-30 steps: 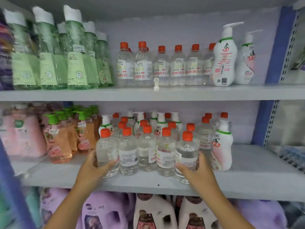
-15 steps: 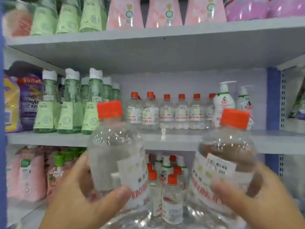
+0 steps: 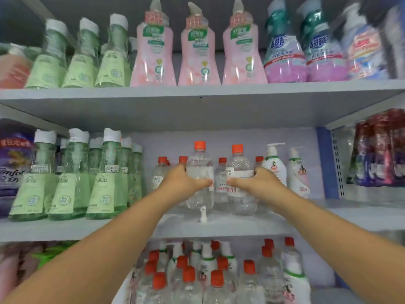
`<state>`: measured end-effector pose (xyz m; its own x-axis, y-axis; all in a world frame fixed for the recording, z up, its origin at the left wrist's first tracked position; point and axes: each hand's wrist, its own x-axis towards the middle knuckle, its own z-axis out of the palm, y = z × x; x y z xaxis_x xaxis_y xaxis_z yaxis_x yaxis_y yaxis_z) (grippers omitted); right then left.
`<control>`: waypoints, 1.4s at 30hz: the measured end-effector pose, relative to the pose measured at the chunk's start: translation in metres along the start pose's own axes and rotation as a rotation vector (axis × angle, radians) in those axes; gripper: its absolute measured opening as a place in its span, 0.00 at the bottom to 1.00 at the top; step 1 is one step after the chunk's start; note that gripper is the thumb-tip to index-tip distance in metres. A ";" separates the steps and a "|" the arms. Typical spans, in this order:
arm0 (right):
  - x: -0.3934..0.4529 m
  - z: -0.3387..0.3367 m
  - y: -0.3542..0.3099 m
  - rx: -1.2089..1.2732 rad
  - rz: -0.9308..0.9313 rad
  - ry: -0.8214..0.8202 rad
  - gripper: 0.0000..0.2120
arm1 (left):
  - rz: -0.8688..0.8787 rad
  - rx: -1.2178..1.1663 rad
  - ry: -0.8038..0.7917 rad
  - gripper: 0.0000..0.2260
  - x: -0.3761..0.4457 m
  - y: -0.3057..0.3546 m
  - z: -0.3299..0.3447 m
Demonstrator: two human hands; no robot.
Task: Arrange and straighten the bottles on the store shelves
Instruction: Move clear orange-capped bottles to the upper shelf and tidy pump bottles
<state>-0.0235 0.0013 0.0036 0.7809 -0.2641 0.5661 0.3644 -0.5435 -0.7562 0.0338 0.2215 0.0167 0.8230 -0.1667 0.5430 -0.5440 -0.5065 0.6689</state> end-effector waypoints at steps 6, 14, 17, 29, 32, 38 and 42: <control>0.036 -0.005 0.015 -0.225 0.121 -0.152 0.24 | -0.067 0.173 -0.130 0.47 0.037 -0.012 0.025; 0.071 0.004 0.014 -0.488 0.134 -0.194 0.37 | 0.088 0.401 -0.118 0.49 0.078 0.015 0.032; 0.087 0.007 0.017 -0.425 0.131 -0.238 0.40 | 0.099 0.392 -0.120 0.47 0.099 0.019 0.036; 0.153 -0.008 0.005 -0.441 -0.044 -0.368 0.26 | 0.222 0.452 -0.185 0.36 0.139 0.005 0.034; 0.161 0.006 0.021 -0.357 -0.070 -0.294 0.21 | 0.235 0.468 -0.188 0.35 0.140 0.004 0.033; 0.166 0.015 0.031 -0.257 -0.101 -0.256 0.17 | 0.216 0.395 -0.188 0.31 0.142 0.005 0.028; 0.163 0.017 0.033 -0.228 -0.109 -0.248 0.17 | 0.234 0.298 -0.131 0.33 0.134 -0.003 0.033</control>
<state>0.1249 -0.0460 0.0653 0.8532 -0.0086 0.5214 0.3515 -0.7291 -0.5872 0.1512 0.1726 0.0714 0.7067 -0.4037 0.5811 -0.6639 -0.6622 0.3473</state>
